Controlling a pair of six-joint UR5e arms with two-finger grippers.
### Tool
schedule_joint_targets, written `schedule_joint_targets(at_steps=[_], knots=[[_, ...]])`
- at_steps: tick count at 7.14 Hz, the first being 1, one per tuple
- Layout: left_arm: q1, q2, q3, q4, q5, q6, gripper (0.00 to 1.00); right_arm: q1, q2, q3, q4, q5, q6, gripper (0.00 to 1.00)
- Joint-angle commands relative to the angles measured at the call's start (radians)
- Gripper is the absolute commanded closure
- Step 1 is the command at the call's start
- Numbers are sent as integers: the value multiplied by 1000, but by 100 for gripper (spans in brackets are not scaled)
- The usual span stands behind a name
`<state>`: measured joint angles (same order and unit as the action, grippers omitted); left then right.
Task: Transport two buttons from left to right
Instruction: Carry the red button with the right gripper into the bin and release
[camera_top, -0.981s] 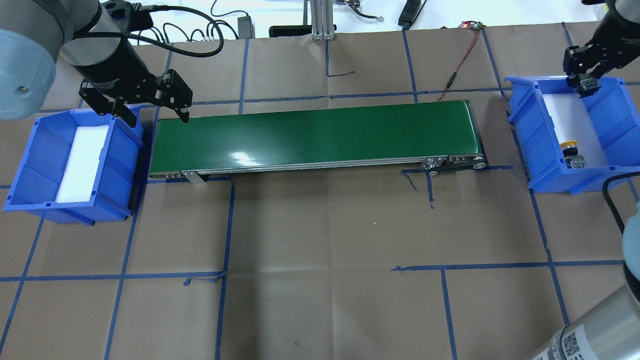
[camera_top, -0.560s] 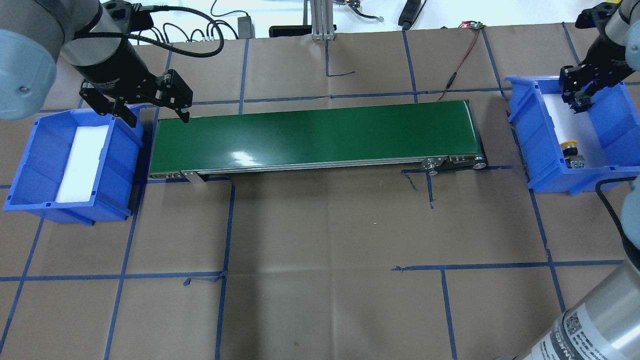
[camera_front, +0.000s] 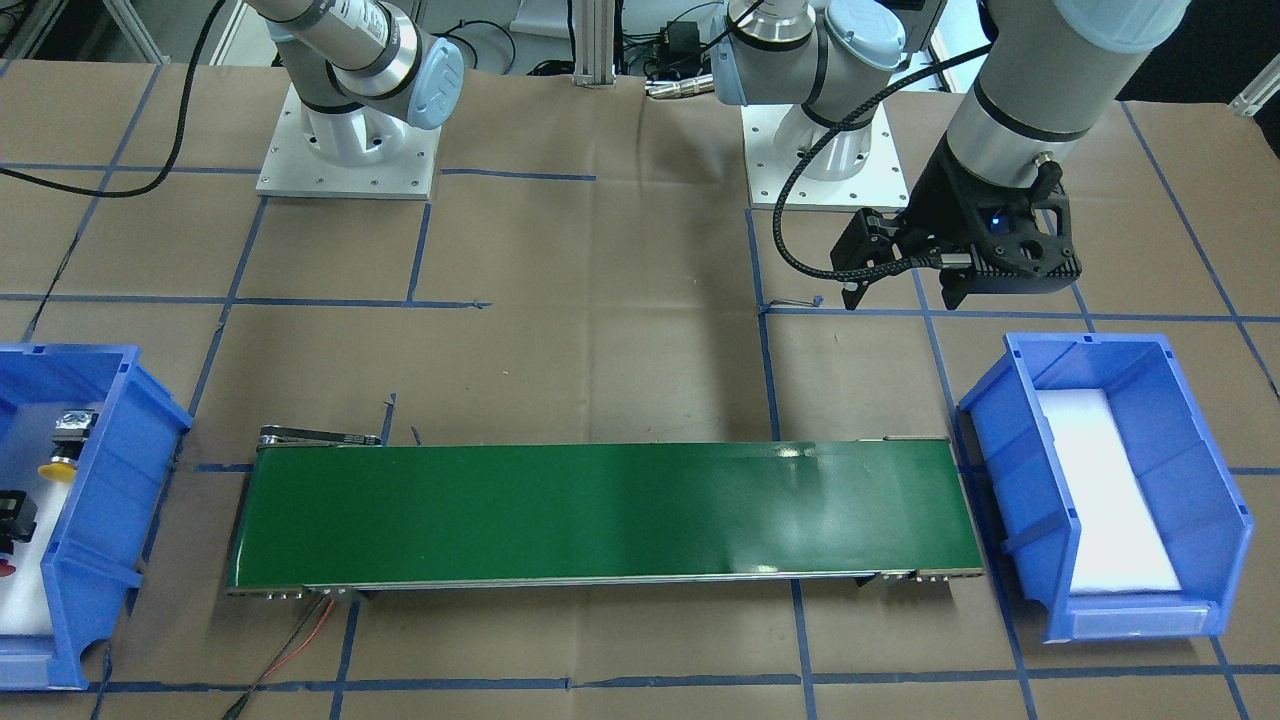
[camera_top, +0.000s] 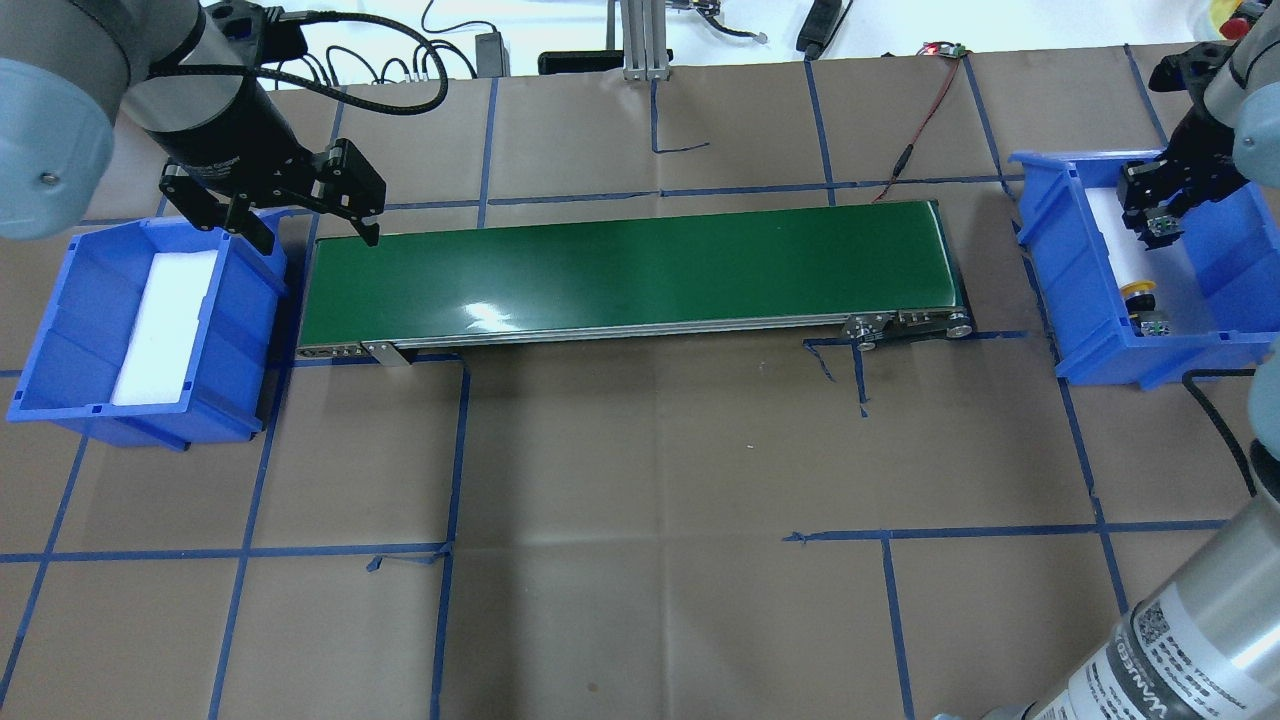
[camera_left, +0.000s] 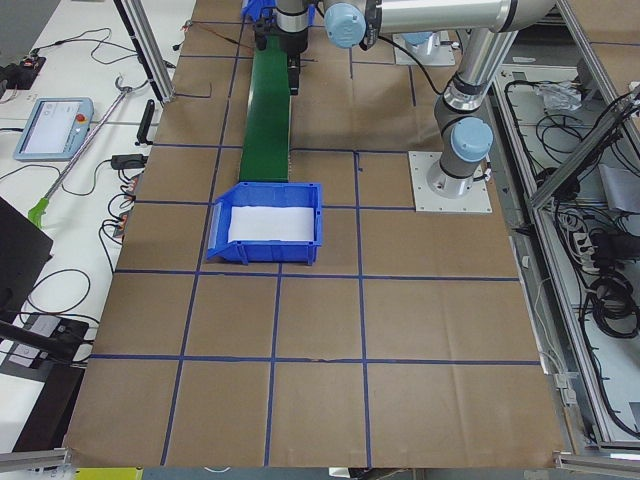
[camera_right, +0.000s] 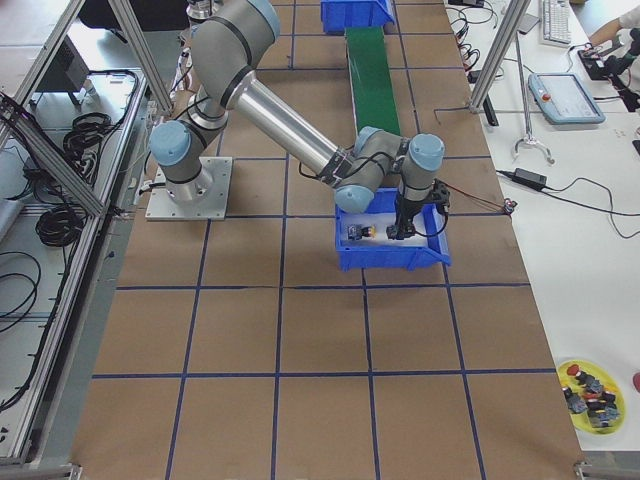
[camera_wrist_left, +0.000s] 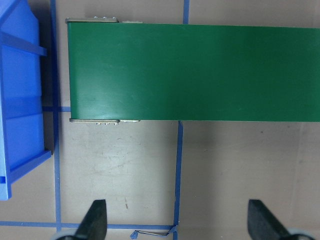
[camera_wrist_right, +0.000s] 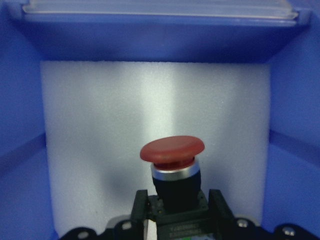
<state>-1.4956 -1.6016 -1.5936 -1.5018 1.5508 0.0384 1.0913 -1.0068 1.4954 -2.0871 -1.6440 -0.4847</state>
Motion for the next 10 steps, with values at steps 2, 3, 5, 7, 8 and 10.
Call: schedule_joint_targets(at_steps=[2, 3, 5, 7, 8, 10], knots=[[0, 0, 1, 0, 0, -2, 1, 2, 17, 16, -2, 0, 3, 89], [0, 0, 0, 0, 0, -2, 1, 6, 20, 9, -4, 1, 2, 69], [0, 0, 1, 0, 0, -2, 1, 6, 24, 8, -5, 70, 3, 1], [0, 0, 0, 0, 0, -2, 1, 6, 8, 2, 5, 69, 5, 1], [0, 0, 1, 0, 0, -2, 1, 6, -9, -9, 13, 62, 5, 1], [0, 0, 0, 0, 0, -2, 1, 6, -108, -23, 97, 53, 6, 1]])
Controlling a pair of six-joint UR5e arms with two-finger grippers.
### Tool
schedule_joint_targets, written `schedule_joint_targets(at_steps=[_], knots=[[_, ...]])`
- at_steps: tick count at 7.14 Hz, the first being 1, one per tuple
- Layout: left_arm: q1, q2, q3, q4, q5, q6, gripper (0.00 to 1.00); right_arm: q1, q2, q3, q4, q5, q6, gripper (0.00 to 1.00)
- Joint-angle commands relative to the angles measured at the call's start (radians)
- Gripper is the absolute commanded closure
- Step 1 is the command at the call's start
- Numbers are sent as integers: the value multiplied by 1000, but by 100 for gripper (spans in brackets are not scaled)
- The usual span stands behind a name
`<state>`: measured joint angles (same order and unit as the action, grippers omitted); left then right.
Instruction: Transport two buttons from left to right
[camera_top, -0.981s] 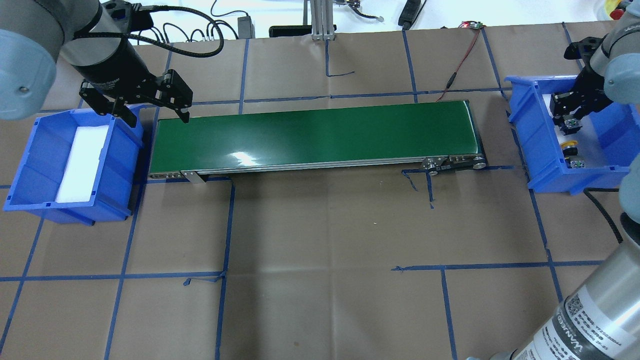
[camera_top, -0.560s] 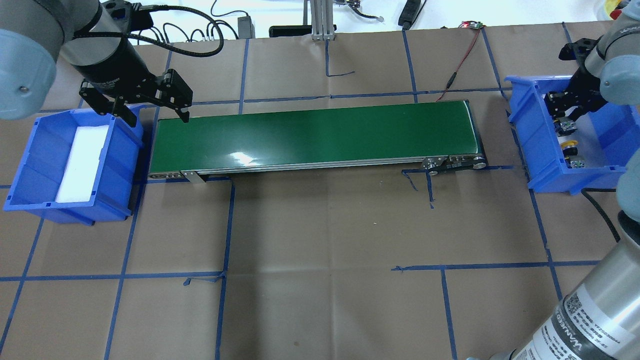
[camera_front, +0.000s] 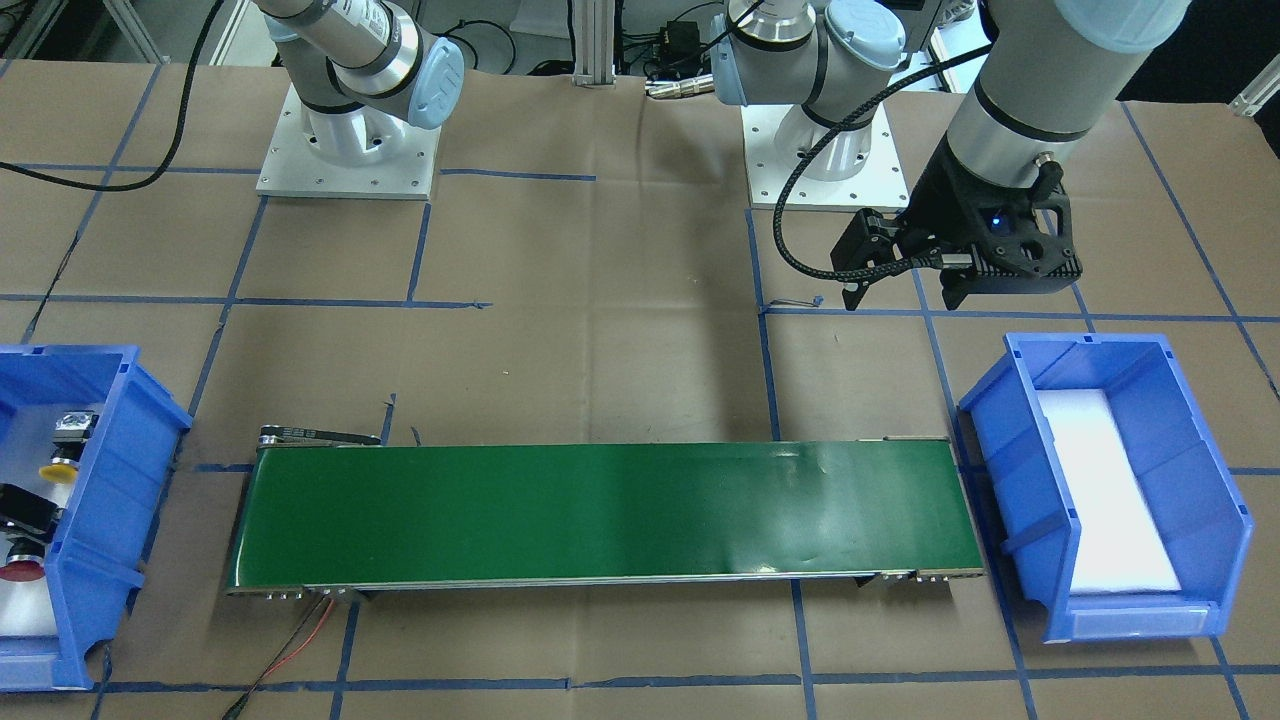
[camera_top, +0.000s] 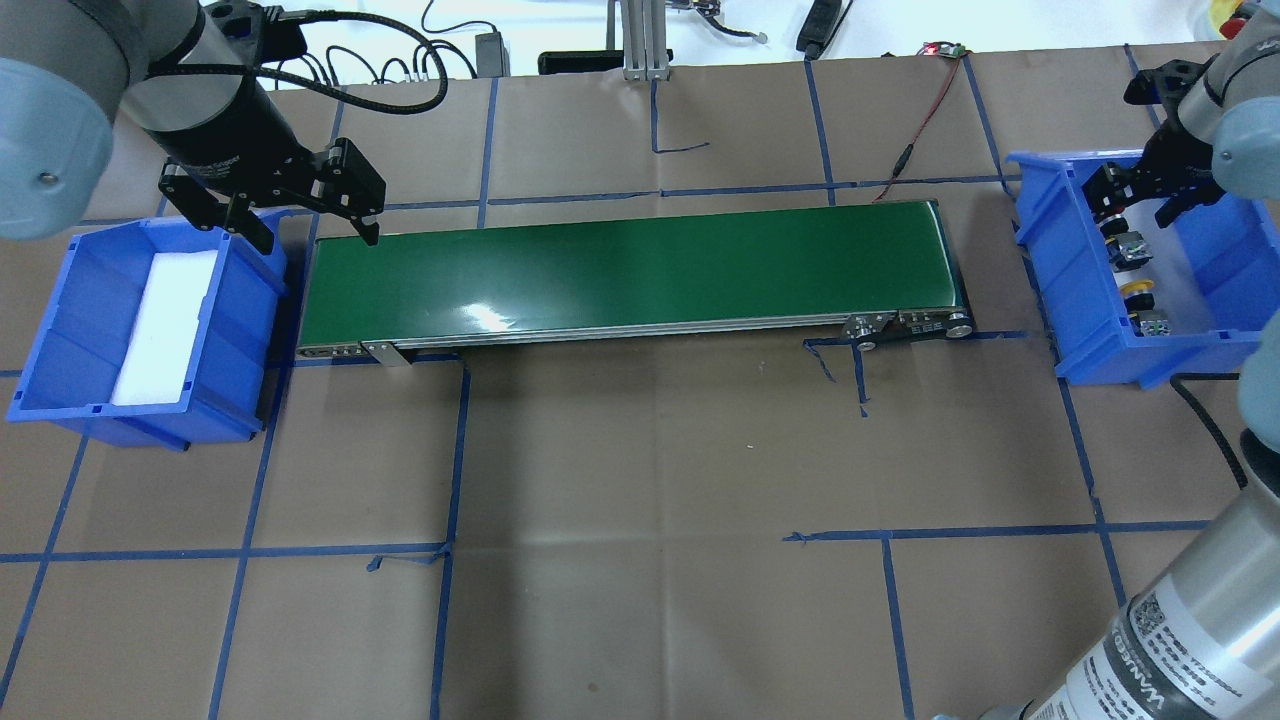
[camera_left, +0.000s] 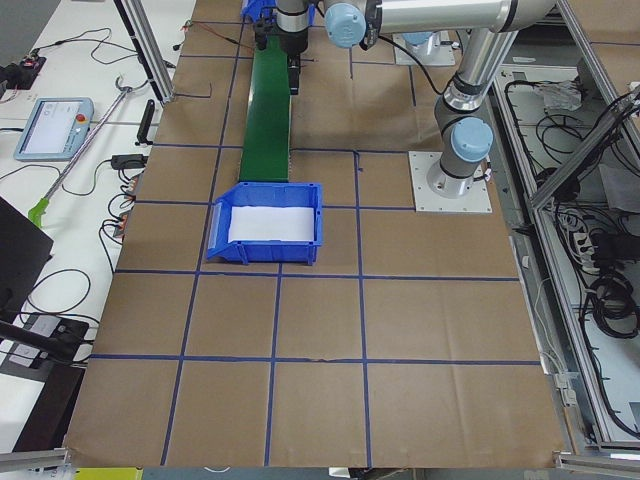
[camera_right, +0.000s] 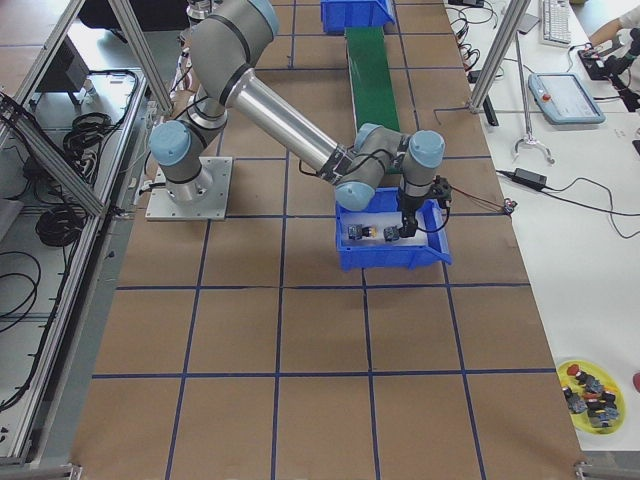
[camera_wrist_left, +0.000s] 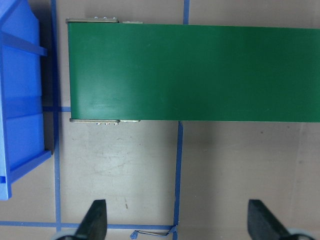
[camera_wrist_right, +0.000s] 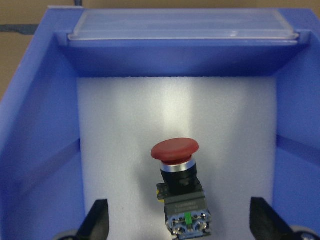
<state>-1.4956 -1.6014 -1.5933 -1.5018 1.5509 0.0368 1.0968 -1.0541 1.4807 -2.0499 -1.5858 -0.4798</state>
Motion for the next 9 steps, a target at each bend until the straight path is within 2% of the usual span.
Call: schedule_joint_targets(at_steps=[1, 3, 4, 6, 8, 9], knots=[[0, 0, 0, 0, 0, 0, 1, 0, -122, -16, 148, -5, 7, 1], [0, 0, 1, 0, 0, 0, 1, 52, -252, -16, 206, 6, 155, 0], [0, 0, 1, 0, 0, 0, 1, 143, -294, -14, 205, 1, 212, 0], [0, 0, 1, 0, 0, -2, 1, 371, -322, -19, 314, 10, 237, 0], [0, -2, 0, 0, -2, -3, 1, 498, -349, -14, 338, 10, 635, 0], [0, 0, 1, 0, 0, -3, 1, 538, -381, -7, 343, 10, 648, 0]])
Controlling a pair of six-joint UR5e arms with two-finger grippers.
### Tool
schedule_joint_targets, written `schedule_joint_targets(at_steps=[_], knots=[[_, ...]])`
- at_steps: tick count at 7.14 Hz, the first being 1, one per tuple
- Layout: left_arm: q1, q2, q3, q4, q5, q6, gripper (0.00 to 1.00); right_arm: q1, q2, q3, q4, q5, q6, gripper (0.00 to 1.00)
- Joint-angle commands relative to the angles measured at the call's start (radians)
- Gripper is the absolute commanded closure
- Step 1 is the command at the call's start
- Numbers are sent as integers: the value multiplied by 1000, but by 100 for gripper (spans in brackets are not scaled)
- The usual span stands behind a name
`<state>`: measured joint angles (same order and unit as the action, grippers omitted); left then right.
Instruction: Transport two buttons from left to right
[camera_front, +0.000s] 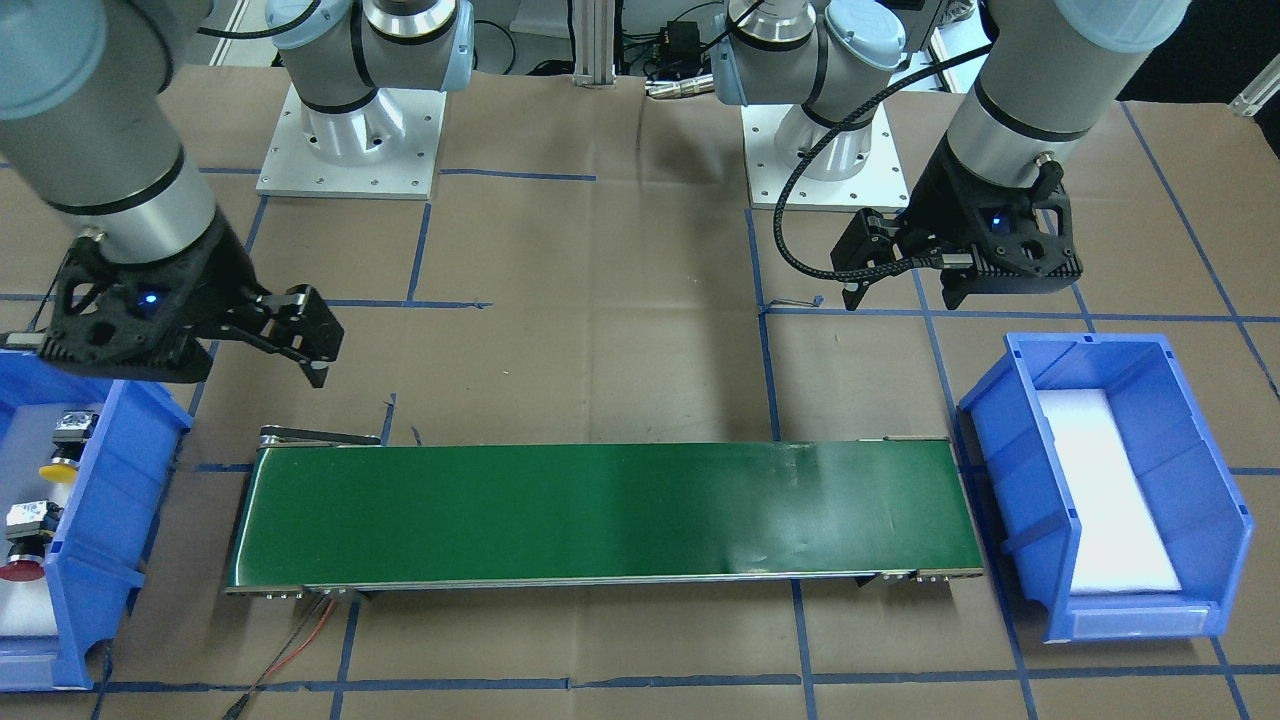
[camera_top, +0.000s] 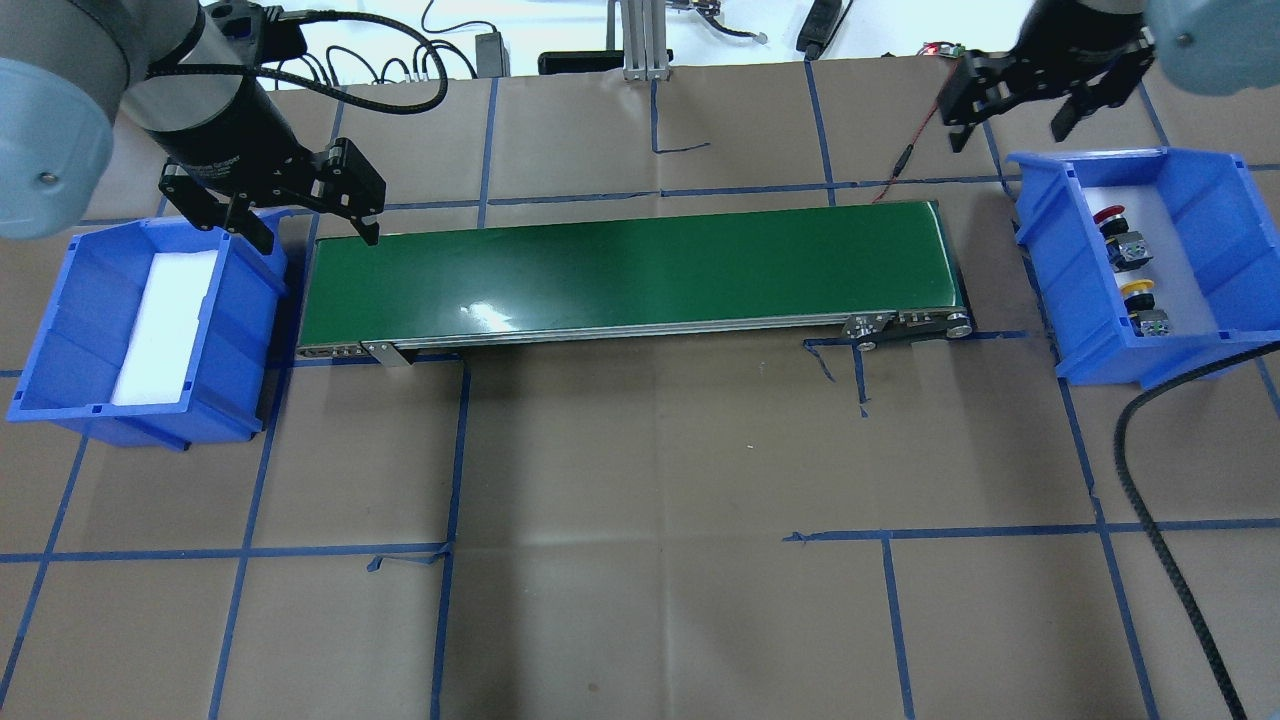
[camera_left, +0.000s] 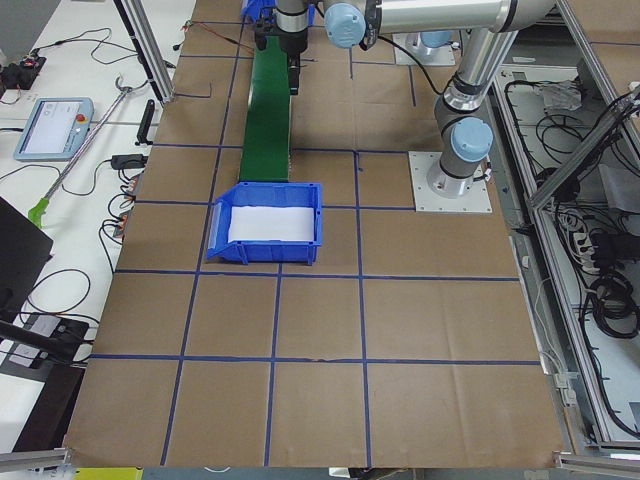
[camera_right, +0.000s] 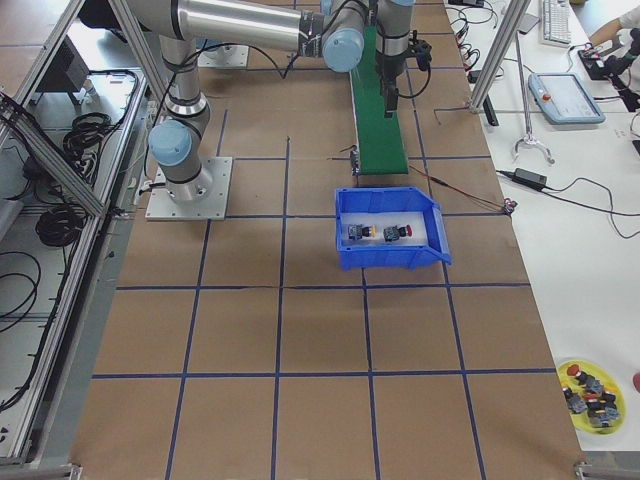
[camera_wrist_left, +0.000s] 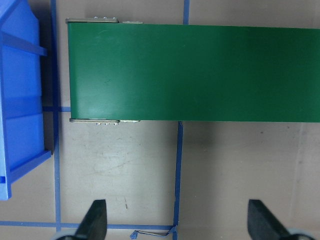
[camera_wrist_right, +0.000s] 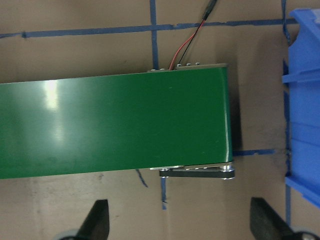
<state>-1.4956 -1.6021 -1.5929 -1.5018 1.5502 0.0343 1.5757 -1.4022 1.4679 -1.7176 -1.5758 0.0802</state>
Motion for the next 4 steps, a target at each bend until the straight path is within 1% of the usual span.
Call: schedule_joint_targets(at_steps=[1, 2, 3, 4], knots=[[0, -1, -1, 0, -1, -1, 1, 70, -64, 18, 47, 0, 88, 0], [0, 1, -1, 0, -1, -4, 1, 70, -107, 43, 81, 14, 102, 0], [0, 1, -1, 0, 1, 1, 1, 70, -156, 99, 87, 57, 111, 0], [0, 1, -1, 0, 1, -1, 1, 66, -190, 156, 79, 63, 110, 0]])
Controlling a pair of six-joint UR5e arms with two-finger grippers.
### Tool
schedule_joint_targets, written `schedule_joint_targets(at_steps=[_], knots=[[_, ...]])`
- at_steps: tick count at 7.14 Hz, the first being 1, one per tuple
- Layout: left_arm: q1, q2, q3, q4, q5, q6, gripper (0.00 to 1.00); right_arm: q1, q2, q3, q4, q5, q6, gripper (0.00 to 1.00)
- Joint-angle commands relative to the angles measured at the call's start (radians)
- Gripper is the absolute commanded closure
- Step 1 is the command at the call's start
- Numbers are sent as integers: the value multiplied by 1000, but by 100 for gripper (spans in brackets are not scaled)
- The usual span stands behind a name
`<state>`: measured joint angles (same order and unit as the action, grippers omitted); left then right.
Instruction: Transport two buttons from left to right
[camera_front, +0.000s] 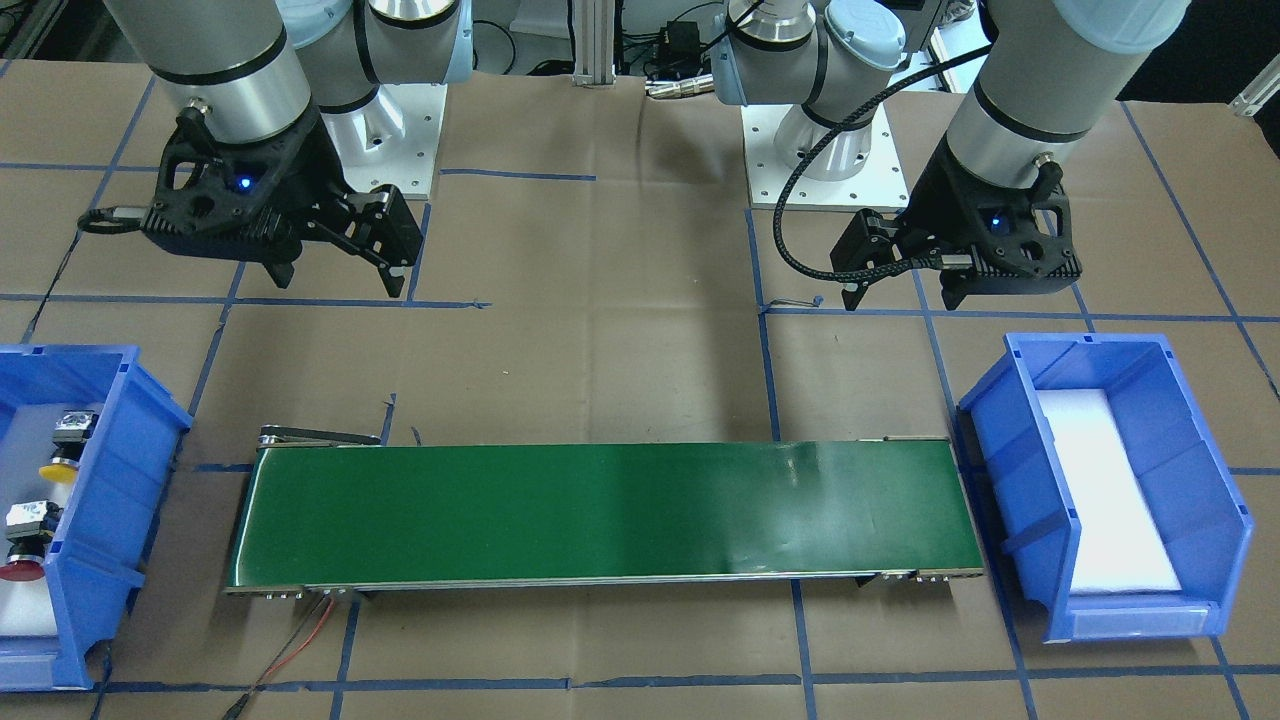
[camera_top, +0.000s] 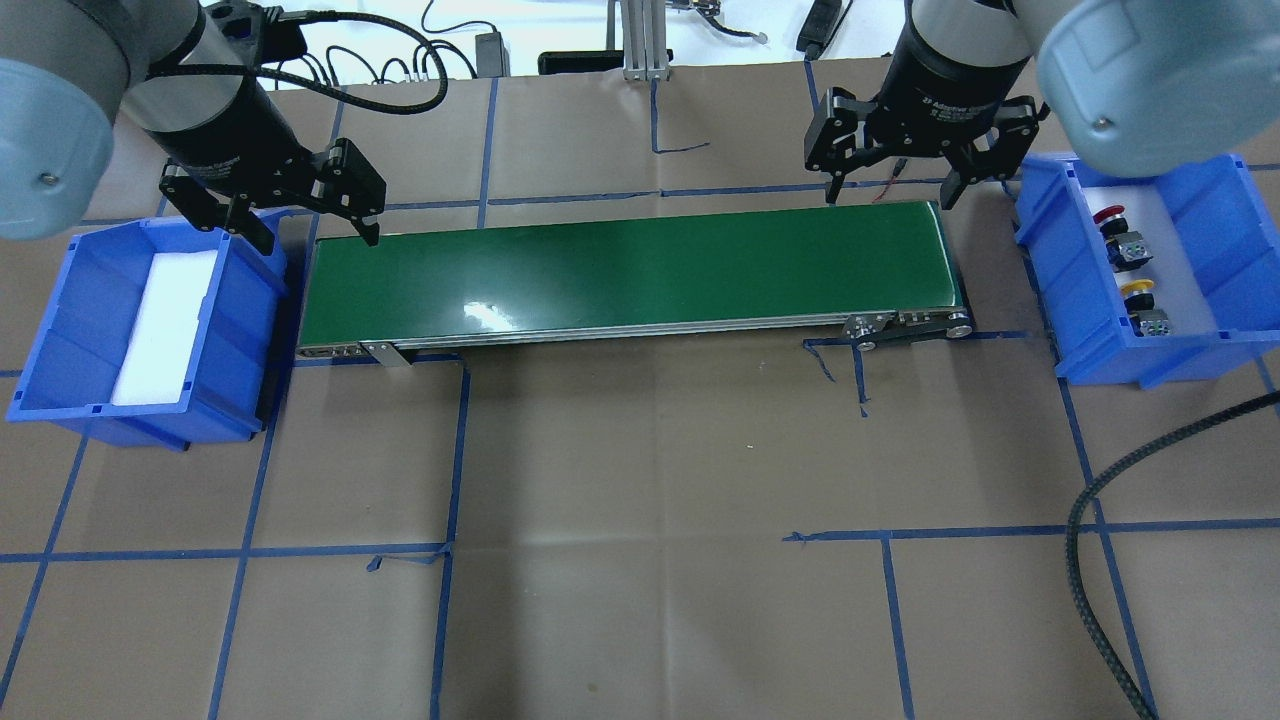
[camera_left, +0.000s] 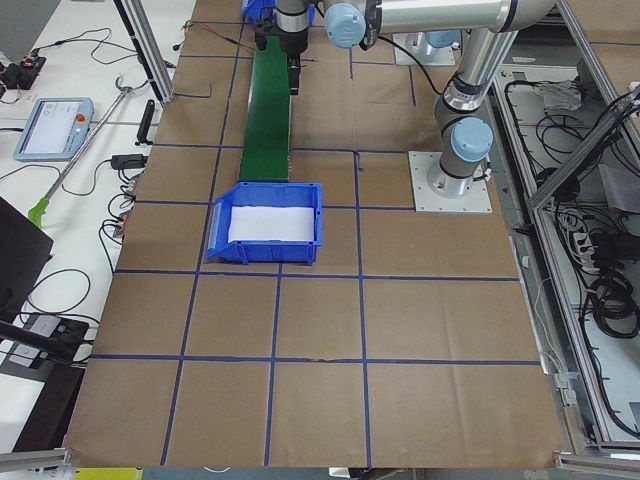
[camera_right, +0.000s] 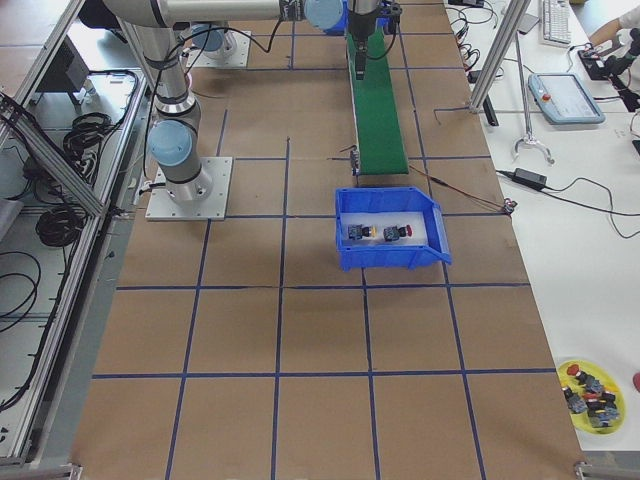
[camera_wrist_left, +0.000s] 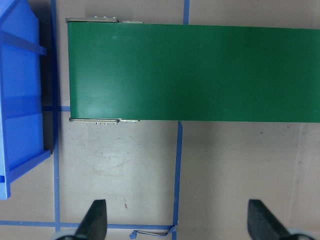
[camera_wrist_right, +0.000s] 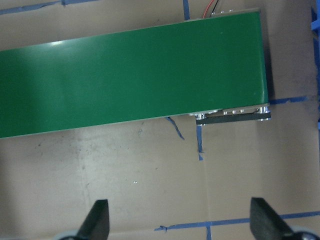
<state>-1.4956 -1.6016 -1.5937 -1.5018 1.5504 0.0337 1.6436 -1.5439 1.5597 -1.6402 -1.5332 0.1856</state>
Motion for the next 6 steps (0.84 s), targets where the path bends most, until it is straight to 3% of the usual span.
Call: schedule_joint_targets(at_steps=[1, 6], knots=[[0, 0, 0, 0, 0, -1, 1, -17, -47, 86, -6, 12, -8, 0], [0, 0, 0, 0, 0, -1, 1, -18, -36, 82, -17, 21, -9, 0]])
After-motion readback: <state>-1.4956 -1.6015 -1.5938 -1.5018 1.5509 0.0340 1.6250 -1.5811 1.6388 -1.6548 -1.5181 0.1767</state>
